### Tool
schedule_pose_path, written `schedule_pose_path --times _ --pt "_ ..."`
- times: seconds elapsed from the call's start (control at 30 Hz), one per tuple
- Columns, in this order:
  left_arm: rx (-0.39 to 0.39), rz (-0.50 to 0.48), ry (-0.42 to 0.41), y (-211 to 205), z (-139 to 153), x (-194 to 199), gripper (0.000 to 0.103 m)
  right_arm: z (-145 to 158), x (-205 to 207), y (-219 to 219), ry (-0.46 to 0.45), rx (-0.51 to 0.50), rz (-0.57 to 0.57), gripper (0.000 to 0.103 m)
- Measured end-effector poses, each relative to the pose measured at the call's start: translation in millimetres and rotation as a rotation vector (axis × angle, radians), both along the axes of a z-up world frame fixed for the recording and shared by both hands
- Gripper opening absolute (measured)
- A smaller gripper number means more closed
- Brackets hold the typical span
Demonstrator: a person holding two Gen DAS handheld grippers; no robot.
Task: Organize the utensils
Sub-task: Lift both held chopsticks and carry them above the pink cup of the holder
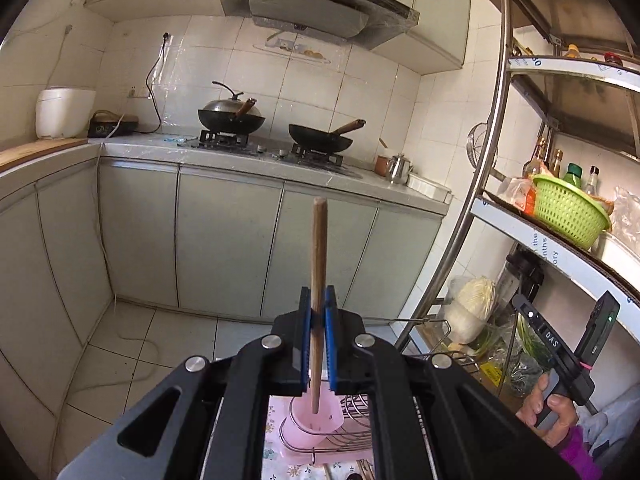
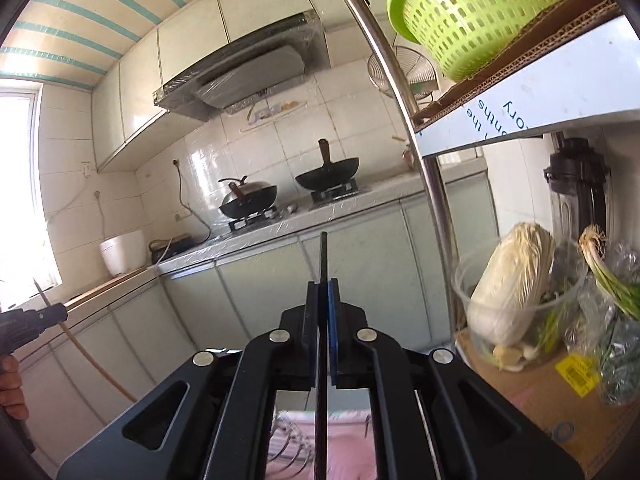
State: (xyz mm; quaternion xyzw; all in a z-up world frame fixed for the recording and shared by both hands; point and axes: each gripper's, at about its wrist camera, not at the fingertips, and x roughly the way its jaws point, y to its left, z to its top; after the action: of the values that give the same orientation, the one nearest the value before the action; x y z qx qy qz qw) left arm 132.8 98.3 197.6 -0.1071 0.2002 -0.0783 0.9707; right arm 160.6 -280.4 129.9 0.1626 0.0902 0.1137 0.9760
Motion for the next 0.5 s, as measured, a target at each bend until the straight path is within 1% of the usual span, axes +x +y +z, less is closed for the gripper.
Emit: schedule_pose_path --times 0.17,0.23,0.4,0.5 --pt "0.020 -0.022 0.070 -7.5 -31.2 24.9 0.005 -13.9 25.3 3.0 -0.023 -0.031 -0.037 0.005" --pt "0.025 -0.032 0.104 -10.2 -43.7 33.6 0.005 -22.3 33.1 4.5 -0.015 -0.041 -0.041 0.005" --pt "0.028 -0.058 0.198 -17.9 -76.0 54.1 0.005 -46.6 41.1 7.9 0.081 -0.038 -0.022 0.005" --pt "0.011 -0.063 0.249 -19.8 -93.3 65.1 0.005 -59.5 41.4 8.0 0.153 -0.034 -0.011 0.005"
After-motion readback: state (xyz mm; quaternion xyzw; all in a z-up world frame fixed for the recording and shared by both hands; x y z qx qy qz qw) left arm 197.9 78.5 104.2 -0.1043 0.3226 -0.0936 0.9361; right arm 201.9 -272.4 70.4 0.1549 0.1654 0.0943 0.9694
